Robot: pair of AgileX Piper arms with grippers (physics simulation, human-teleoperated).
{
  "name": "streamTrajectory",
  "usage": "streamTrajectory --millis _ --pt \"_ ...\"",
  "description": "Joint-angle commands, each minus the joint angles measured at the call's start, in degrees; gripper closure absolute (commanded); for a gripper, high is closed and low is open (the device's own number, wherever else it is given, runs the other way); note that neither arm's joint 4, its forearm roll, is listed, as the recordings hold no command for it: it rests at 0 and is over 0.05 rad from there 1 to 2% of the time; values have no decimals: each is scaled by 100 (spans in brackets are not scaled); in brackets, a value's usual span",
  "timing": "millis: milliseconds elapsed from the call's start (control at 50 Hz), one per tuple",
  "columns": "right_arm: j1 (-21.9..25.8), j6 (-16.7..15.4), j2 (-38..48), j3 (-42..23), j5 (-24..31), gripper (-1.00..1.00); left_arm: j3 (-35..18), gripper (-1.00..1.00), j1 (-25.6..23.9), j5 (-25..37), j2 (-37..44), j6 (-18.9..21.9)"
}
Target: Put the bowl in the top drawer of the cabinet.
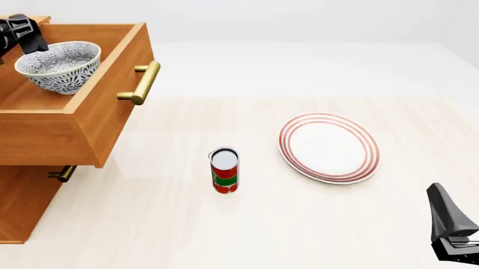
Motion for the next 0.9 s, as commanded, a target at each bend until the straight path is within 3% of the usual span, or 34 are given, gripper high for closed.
streamTrajectory --millis 20,580,900 --pt "1 0 0 0 0 -100 -161 -100 -40 229 -266 17" --pt "1 0 0 0 1 -100 -717 -100 -792 976 -1643 -22" --pt "1 0 0 0 0 -100 -503 -100 -1852 945 -2369 -102"
